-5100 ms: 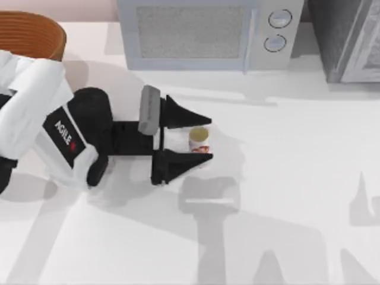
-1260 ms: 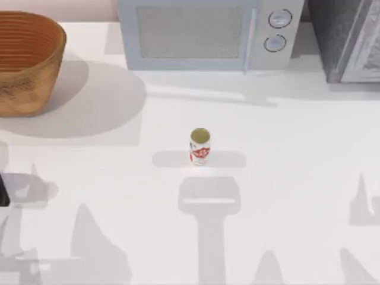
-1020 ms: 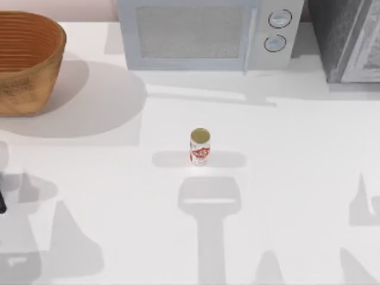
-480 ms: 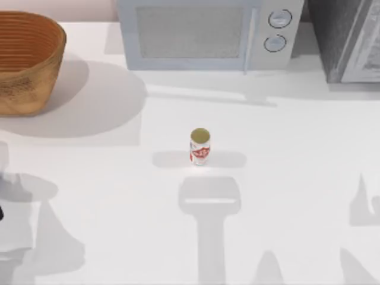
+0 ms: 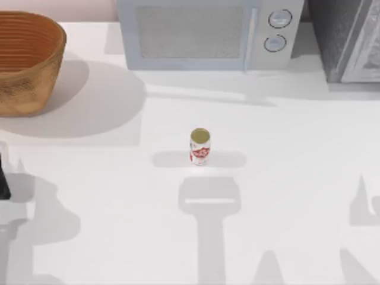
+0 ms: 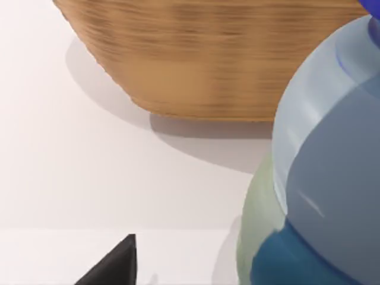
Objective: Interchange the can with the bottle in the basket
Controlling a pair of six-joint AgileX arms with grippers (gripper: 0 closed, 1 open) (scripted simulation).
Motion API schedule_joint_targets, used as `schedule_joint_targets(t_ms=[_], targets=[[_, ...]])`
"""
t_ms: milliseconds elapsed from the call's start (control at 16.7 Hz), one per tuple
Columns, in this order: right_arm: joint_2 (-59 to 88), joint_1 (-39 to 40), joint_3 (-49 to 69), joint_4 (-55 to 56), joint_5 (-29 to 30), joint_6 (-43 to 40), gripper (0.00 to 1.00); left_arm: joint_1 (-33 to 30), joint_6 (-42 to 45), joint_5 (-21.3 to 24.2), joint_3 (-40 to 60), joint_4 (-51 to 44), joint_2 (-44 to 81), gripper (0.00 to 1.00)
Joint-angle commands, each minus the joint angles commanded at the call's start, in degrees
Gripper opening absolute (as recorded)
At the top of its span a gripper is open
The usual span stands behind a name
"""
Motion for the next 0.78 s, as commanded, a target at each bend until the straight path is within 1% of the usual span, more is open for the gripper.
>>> schedule_joint_targets(t_ms=[180,420,780], targets=[[0.0,0.0,0.0,0.0,0.0,0.0,1.0,-2.35,-0.79,-2.16,3.4,1.6,4.39,1.0],[0.0,0.0,0.0,0.0,0.0,0.0,1.0,-2.49,-0.84,-2.29,3.6,1.7,4.63,1.0],[0.0,0.0,0.0,0.0,0.0,0.0,1.0,-2.49,-0.84,-2.29,3.6,1.7,4.63,0.55]])
